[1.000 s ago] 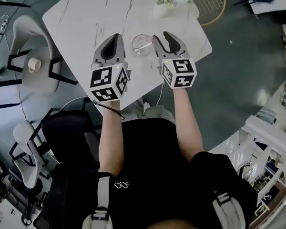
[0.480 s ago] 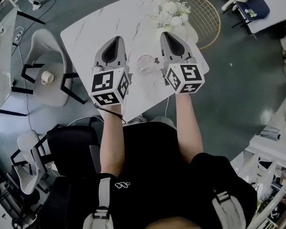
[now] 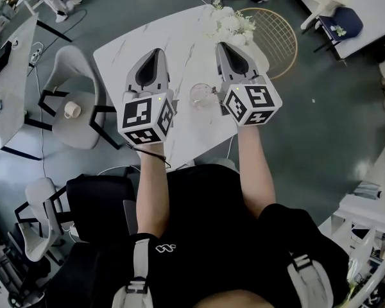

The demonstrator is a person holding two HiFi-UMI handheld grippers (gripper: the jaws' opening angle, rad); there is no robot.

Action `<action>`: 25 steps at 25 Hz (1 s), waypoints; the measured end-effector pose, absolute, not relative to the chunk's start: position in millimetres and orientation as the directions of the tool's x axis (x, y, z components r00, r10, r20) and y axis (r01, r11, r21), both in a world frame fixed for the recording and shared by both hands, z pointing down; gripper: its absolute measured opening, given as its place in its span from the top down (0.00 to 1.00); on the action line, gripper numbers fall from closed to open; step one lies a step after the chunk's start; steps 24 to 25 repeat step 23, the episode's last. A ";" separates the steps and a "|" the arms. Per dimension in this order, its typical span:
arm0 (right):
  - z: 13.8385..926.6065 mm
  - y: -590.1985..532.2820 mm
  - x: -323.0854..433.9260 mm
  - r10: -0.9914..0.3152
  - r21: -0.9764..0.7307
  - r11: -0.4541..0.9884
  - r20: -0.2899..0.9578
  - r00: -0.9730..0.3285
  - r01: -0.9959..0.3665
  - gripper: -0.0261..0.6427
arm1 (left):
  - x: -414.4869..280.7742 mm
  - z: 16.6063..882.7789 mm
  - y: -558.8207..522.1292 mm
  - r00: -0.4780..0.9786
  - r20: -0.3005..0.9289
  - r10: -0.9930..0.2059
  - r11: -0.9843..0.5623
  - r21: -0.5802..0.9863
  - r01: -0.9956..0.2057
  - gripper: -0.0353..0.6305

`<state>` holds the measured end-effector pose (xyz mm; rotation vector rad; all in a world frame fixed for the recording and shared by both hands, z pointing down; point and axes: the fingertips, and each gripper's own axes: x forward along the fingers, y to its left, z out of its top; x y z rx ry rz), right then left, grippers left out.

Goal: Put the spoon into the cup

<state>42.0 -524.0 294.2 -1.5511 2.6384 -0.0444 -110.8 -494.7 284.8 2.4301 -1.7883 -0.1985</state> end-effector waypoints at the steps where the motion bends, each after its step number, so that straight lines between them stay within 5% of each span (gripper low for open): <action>1: 293.9 -523.0 41.6 -0.871 -0.063 0.491 -0.053 -0.488 -0.869 0.95 | -110.1 284.7 -494.1 0.294 -0.036 -0.955 -0.296 0.173 -0.939 0.92; 25: 295.8 -518.1 42.2 -0.845 -0.017 0.535 -0.031 -0.534 -0.845 0.95 | -94.2 294.8 -498.9 0.312 -0.024 -0.950 -0.311 0.188 -0.932 0.92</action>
